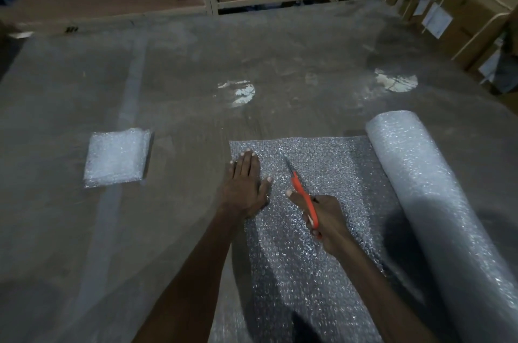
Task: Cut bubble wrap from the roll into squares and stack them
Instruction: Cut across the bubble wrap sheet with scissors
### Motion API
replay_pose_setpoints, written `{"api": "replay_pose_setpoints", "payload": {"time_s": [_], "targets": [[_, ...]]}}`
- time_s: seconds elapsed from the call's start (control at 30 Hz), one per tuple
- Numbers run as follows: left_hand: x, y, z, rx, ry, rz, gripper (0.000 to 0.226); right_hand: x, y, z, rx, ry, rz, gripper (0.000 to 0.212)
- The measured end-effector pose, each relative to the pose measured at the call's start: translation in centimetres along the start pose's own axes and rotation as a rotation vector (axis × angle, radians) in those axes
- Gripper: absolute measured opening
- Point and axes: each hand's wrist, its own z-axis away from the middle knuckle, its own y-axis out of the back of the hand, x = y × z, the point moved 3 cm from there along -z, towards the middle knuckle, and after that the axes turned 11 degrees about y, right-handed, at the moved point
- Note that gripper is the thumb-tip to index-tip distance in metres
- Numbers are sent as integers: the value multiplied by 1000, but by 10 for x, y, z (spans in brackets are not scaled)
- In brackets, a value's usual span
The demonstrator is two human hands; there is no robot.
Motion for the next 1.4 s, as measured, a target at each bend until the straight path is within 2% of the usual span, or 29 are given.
{"api": "replay_pose_setpoints", "payload": {"time_s": [0.6,0.9,1.07,1.2,1.4], "targets": [[0,-3,-2,-14,-1,21,76,2,-1,-14,-25,20,8,37],[-1,-4,-2,36,-14,4,75,0,-4,-25,-36,33,4,51],[-2,-4,-2,19,-16,7,76,-1,-6,-26,-42,42,-1,39],[0,-2,-1,20,-11,21,75,-3,-5,-28,-14,28,0,48],[0,0,0,13,-9,30,79,-7,-8,-35,-34,37,21,42]]}}
